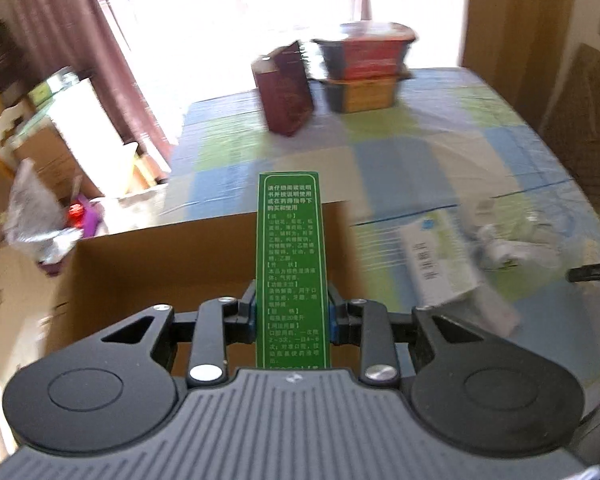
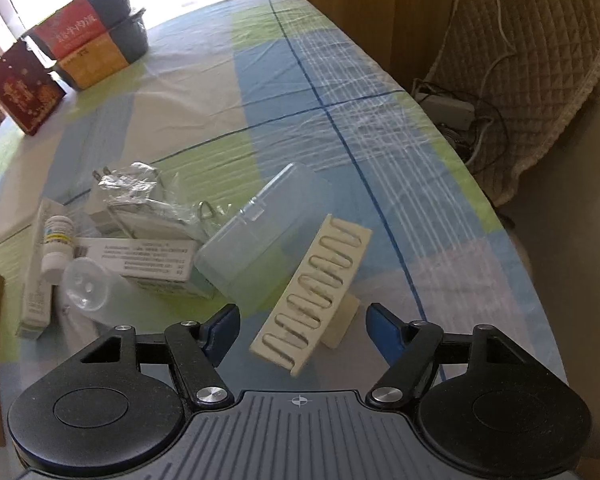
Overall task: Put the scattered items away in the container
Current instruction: 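Lift green box toward cardboard box with left gripper while right gripper grasps cream rack, then lower green box into cardboard box and open left gripper while right gripper drops cream rack inside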
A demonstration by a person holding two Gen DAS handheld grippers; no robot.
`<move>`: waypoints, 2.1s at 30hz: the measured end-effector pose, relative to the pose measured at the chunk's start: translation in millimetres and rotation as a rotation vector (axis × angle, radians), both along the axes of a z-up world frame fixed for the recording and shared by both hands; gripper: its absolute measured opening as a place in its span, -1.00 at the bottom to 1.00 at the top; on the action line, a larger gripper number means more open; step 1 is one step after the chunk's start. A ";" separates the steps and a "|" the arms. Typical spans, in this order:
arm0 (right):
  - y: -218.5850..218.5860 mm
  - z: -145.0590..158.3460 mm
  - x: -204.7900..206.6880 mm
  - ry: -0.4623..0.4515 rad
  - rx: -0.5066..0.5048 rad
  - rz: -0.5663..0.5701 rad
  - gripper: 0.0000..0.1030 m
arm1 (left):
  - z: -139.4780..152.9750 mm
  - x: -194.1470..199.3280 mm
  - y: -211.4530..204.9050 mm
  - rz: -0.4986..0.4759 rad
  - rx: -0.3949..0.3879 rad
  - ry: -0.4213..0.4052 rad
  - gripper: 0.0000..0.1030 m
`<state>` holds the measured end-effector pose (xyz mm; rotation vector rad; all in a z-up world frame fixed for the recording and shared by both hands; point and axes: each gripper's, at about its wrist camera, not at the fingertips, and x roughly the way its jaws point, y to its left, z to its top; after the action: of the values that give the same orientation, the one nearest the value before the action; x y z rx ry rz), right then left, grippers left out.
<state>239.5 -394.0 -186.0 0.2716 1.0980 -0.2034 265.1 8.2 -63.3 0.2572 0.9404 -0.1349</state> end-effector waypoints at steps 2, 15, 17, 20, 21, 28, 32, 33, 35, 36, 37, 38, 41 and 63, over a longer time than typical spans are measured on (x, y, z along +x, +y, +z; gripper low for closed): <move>0.5 -3.1 3.9 0.008 -0.015 -0.005 0.37 | 1.8 1.3 21.4 0.029 0.006 0.006 -0.50; 2.1 -7.1 4.5 0.044 -0.063 -0.020 -0.41 | -6.7 8.3 128.1 0.183 0.032 0.053 -0.50; 2.1 -6.1 1.1 0.054 -0.051 -0.024 -0.41 | -12.1 9.1 136.7 0.197 0.026 0.063 -0.50; 0.9 0.1 -6.2 0.056 -0.013 -0.044 -0.41 | -21.4 11.7 149.6 0.208 0.019 0.081 -0.50; -0.2 4.6 -10.3 0.045 0.005 -0.054 -0.41 | -25.9 14.5 153.2 0.209 0.024 0.091 -0.50; 6.2 52.6 -45.1 -0.057 0.092 -0.062 -0.41 | -57.5 34.0 178.3 0.221 0.053 0.166 -0.50; 27.4 81.2 -52.5 -0.102 0.119 0.008 -0.41 | -74.2 43.3 190.4 0.223 0.070 0.202 -0.50; 34.4 87.9 -53.0 -0.111 0.124 0.032 -0.41 | -77.2 44.3 191.8 0.221 0.076 0.207 -0.50; 50.8 99.9 -51.2 -0.132 0.140 0.082 -0.41 | -83.4 46.3 194.5 0.215 0.086 0.216 -0.49; 61.0 105.7 -48.9 -0.142 0.147 0.109 -0.41 | -86.5 47.3 195.9 0.212 0.092 0.221 -0.48; 71.5 111.5 -46.6 -0.151 0.154 0.136 -0.41 | -87.5 47.9 196.9 0.212 0.098 0.220 -0.48; 81.6 116.2 -44.6 -0.160 0.164 0.162 -0.41 | -88.5 48.4 198.0 0.211 0.104 0.220 -0.48; 118.0 126.0 -36.4 -0.180 0.206 0.255 -0.41 | -87.0 47.3 200.3 0.202 0.104 0.211 -0.48; 373.0 76.1 24.0 -0.106 0.171 0.635 -0.41 | -56.7 26.6 215.2 0.117 0.085 0.118 -0.43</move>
<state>263.5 -21.0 -110.0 0.0739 1.0473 0.4666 291.6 223.4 -120.0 0.2743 1.0778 -0.0020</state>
